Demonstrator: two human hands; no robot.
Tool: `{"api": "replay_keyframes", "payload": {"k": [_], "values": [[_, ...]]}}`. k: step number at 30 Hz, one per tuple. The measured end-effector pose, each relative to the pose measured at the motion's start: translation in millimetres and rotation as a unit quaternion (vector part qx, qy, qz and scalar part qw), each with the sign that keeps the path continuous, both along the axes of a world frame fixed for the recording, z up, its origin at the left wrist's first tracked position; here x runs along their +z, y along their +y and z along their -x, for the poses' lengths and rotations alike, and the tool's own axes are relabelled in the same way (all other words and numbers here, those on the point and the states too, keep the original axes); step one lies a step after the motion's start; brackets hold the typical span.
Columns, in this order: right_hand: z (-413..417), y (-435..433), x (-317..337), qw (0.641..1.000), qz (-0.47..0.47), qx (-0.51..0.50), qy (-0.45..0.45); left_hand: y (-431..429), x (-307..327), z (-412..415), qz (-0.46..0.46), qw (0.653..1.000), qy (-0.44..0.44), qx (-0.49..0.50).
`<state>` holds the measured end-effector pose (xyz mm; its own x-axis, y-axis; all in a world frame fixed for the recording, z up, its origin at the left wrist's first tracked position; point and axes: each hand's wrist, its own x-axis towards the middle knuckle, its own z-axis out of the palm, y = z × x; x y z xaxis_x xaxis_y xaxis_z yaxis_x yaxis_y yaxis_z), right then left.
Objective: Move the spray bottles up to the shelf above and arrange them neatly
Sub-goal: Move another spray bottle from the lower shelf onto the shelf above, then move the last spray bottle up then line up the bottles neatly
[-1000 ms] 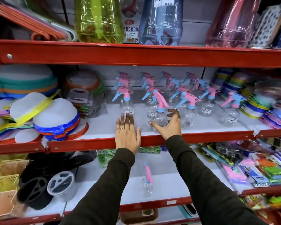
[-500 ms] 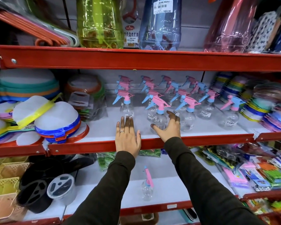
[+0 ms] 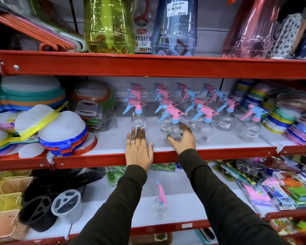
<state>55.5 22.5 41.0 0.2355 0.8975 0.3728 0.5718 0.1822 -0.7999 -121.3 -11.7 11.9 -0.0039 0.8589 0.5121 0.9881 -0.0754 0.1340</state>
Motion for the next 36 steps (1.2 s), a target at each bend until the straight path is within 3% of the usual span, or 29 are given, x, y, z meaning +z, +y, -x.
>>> {"api": "replay_keyframes", "payload": {"k": [5, 16, 23, 26, 32, 36], "values": [[0, -4, 0, 1.000, 0.015, 0.008, 0.024, -1, 1, 0, 0.007, 1.000, 0.002, 0.003], [2, -55, -7, 0.995, -0.091, -0.048, 0.000, -7, 4, 2, 0.035, 0.999, 0.006, -0.001], [6, -89, -41, 0.986, -0.164, 0.004, 0.027, -15, 5, 23, 0.032, 0.999, 0.026, -0.016], [10, -100, -70, 0.991, -0.129, 0.033, 0.027, -19, 5, 47, 0.025, 1.000, 0.018, 0.001], [16, -117, -135, 0.998, 0.035, 0.028, 0.034, -25, 4, 85, 0.029, 0.999, 0.009, 0.013], [19, -120, -176, 0.978, 0.202, 0.013, 0.041, -22, 0, 87, 0.019, 1.000, 0.004, 0.007]]}}
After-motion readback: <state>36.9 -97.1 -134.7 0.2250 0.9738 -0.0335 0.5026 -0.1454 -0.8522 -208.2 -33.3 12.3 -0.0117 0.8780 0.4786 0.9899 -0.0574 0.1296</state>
